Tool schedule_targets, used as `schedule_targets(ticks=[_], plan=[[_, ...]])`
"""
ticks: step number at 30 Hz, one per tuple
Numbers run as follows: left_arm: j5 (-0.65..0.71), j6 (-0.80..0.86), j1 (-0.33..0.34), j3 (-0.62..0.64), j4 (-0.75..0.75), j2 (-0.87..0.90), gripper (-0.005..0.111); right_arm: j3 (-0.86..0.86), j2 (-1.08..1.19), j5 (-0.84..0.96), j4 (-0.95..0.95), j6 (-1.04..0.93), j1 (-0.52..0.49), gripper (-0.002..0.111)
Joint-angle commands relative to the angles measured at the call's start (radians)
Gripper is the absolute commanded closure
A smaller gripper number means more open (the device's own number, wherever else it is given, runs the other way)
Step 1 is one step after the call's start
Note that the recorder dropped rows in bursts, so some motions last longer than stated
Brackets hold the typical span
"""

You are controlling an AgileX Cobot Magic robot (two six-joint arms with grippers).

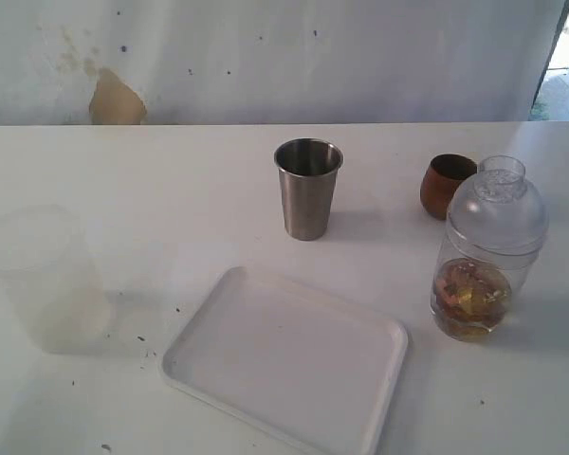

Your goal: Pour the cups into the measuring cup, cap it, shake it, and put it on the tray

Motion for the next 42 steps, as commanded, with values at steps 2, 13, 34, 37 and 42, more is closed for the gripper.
schedule_targets(ticks=[2, 13, 34, 37, 42], plan=[[-0.014, -0.007, 0.003, 0.005, 0.0, -0.005, 0.107, -0.243, 0.257, 0.318, 0.011, -0.143, 0.002, 0.048], [-0.014, -0.007, 0.003, 0.005, 0.0, -0.005, 0.107, -0.563, 0.649, 0.585, 0.27, -0.486, 0.002, 0.032], [-0.014, -0.007, 0.003, 0.005, 0.0, -0.005, 0.107, -0.704, 1.051, 0.735, -0.268, -0.229, 0.187, 0.029], [-0.014, -0.007, 0.003, 0.005, 0.0, -0.005, 0.107, -0.704, 1.05, 0.731, -0.268, -0.229, 0.187, 0.029], [-0.014, -0.007, 0.003, 0.005, 0.0, -0.005, 0.107, -0.702, 1.055, 0.739, -0.264, -0.229, 0.187, 0.036]])
